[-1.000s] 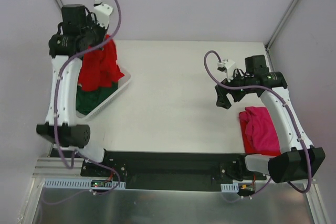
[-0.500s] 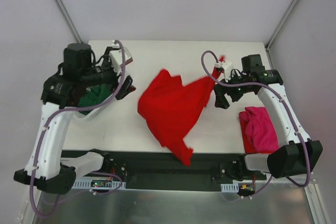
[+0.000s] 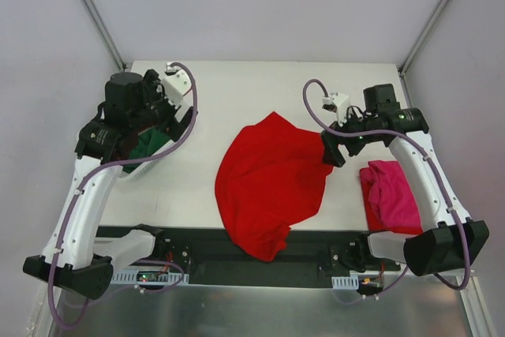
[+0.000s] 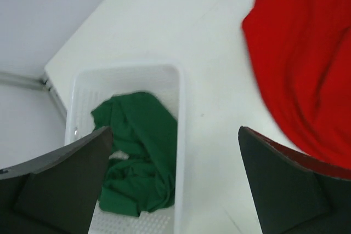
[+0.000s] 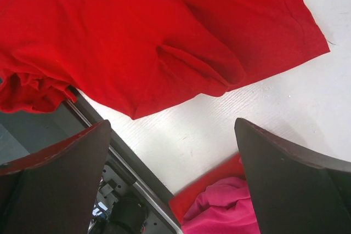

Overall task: Fold and stack the t-shirts
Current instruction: Flatten out the tshirt

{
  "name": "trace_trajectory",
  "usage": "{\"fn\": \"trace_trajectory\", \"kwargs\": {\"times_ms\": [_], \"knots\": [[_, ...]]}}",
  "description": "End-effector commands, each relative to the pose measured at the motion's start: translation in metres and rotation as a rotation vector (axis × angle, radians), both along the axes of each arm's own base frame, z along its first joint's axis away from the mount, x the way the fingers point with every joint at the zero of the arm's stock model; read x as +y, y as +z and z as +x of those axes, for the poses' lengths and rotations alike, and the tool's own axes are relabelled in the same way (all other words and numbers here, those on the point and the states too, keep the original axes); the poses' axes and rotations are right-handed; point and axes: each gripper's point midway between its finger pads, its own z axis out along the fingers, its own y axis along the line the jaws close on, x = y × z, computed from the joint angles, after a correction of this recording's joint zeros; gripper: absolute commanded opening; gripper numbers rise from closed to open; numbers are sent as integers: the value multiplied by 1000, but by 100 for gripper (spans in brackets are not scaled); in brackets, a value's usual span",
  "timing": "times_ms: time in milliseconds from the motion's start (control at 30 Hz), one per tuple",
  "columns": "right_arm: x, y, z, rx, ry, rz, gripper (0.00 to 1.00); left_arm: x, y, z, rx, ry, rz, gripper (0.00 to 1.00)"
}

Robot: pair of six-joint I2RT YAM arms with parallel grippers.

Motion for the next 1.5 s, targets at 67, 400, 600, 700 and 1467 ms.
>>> {"fn": "trace_trajectory", "kwargs": {"times_ms": [67, 400, 600, 700, 1467], "knots": [[6, -1, -17, 8, 58, 28, 100, 62, -72, 50, 113, 241, 93, 99], [-1, -10, -24, 25, 47, -4, 100, 71, -211, 51, 507, 145, 231, 99], [-2, -14, -29, 30, 51, -12, 100, 77, -242, 45, 620, 141, 273, 74], [-4, -15, -28, 32, 47, -18, 100, 81, -254, 47, 659, 156, 296, 0], [-6, -27, -35, 59, 35, -24, 100, 127, -230, 78, 367, -404, 1006, 0]]}}
